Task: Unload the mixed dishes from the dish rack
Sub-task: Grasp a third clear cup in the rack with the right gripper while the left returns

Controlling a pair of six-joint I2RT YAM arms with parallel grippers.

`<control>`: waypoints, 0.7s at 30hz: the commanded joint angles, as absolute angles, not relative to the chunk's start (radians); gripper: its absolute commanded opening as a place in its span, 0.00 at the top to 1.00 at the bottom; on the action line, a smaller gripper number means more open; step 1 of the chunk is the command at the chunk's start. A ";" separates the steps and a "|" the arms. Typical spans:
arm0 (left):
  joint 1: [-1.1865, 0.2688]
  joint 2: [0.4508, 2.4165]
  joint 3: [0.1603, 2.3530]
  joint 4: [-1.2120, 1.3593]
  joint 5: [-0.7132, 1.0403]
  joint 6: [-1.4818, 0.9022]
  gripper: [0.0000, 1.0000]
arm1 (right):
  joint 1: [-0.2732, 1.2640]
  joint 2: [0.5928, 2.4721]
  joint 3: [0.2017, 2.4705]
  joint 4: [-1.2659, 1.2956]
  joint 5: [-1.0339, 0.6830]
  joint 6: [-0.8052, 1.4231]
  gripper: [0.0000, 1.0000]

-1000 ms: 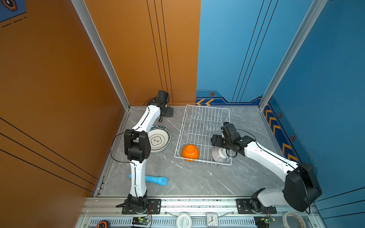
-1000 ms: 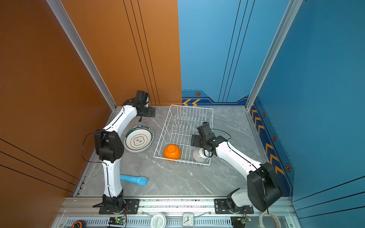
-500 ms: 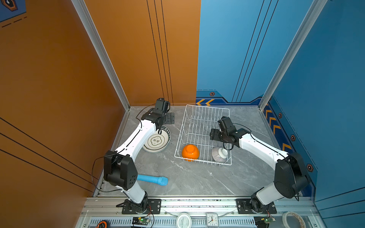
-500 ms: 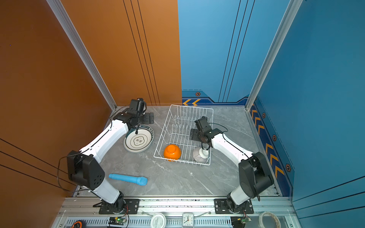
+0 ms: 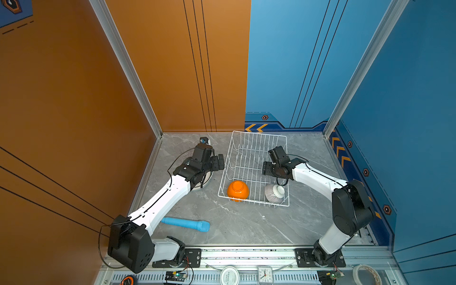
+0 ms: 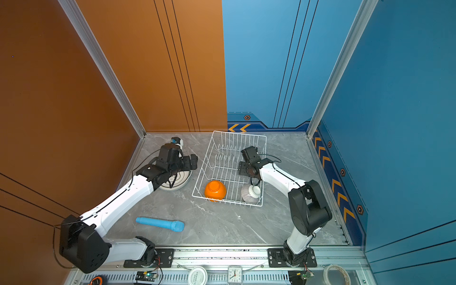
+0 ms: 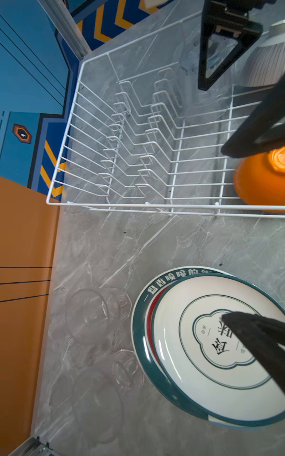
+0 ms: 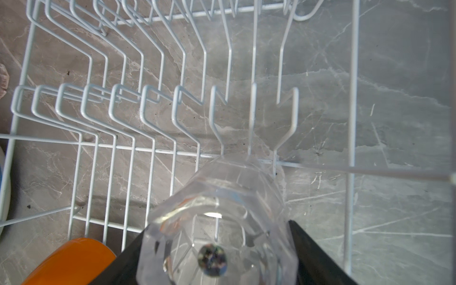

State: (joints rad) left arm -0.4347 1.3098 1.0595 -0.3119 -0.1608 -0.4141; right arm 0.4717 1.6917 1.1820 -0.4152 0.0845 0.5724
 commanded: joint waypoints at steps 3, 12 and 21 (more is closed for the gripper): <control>-0.459 1.230 0.952 -0.238 -0.072 -0.465 0.02 | 0.475 1.728 1.226 -0.445 0.080 0.573 0.25; -0.463 1.203 0.863 -0.137 -0.054 -0.483 0.02 | 0.501 1.754 1.239 -0.446 0.087 0.594 0.32; -0.462 1.175 0.811 -0.096 -0.048 -0.502 0.02 | 0.518 1.767 1.264 -0.446 0.089 0.606 0.36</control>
State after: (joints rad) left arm -0.4583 1.1976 0.8295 -0.1383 -0.0689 -0.4862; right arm 0.5053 1.7401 1.2480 -0.4191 0.0929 0.5808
